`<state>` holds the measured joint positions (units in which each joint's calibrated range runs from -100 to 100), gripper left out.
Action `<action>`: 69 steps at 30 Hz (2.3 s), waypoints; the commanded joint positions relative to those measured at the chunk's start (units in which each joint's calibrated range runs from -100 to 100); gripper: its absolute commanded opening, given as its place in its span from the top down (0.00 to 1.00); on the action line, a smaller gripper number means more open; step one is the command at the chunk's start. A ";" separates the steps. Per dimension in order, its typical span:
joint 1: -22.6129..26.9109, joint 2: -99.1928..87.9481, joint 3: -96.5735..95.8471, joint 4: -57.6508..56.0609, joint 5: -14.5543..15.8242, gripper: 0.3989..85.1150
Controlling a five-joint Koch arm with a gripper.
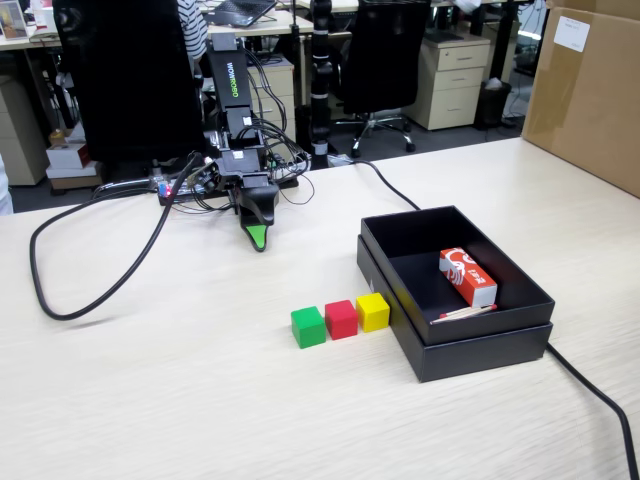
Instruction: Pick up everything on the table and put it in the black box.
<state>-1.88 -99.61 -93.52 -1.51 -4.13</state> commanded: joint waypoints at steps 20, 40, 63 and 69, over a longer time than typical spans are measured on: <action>0.00 0.30 -1.95 -1.21 -0.49 0.43; 1.66 2.37 6.48 -7.17 2.59 0.44; 2.59 53.08 74.21 -45.10 6.06 0.44; 5.81 72.47 96.15 -54.17 7.91 0.44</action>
<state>2.81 -32.30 -5.89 -53.93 2.95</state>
